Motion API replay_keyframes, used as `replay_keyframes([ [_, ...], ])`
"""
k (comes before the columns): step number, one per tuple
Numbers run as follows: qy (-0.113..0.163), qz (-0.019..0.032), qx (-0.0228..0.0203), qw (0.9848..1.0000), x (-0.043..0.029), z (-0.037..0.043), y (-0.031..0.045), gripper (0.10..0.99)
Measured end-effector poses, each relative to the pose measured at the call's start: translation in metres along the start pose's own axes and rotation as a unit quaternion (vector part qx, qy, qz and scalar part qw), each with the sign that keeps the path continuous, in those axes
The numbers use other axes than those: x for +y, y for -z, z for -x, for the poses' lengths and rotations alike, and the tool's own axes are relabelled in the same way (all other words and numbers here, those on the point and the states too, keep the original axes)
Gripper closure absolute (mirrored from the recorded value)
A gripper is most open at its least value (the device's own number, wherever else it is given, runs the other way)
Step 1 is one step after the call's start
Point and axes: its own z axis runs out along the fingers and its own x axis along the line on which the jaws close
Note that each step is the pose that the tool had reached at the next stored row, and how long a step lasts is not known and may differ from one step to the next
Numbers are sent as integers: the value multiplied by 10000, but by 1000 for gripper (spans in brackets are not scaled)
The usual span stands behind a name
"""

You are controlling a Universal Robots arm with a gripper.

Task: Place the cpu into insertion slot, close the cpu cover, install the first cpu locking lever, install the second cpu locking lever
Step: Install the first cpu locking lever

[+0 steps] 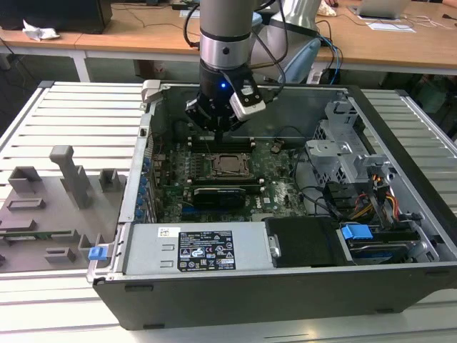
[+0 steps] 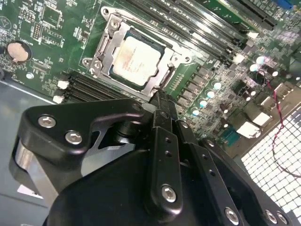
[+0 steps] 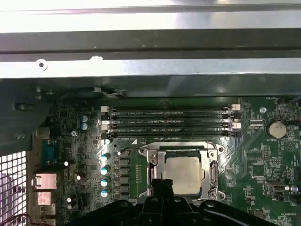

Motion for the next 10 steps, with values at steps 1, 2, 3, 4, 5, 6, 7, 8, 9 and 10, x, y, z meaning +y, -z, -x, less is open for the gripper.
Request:
replay_keyframes([
  [1,2,1,-19,10000,0,-26,0,980],
  [2,2,1,-41,10000,-1,-62,0,980],
  [3,3,8,-67,10000,-2,-128,0,980],
  [4,2,17,-76,10000,-3,-182,0,980],
  [5,2,20,-78,10000,-4,-209,0,980],
  [6,3,22,-80,10000,-5,-242,0,980],
  [7,3,22,-81,10000,-5,-273,0,980],
  [8,2,22,-83,10000,-6,-301,0,980],
  [9,2,22,-85,10000,-6,-342,0,980],
  [10,3,23,-87,10000,-7,-371,1,980],
])
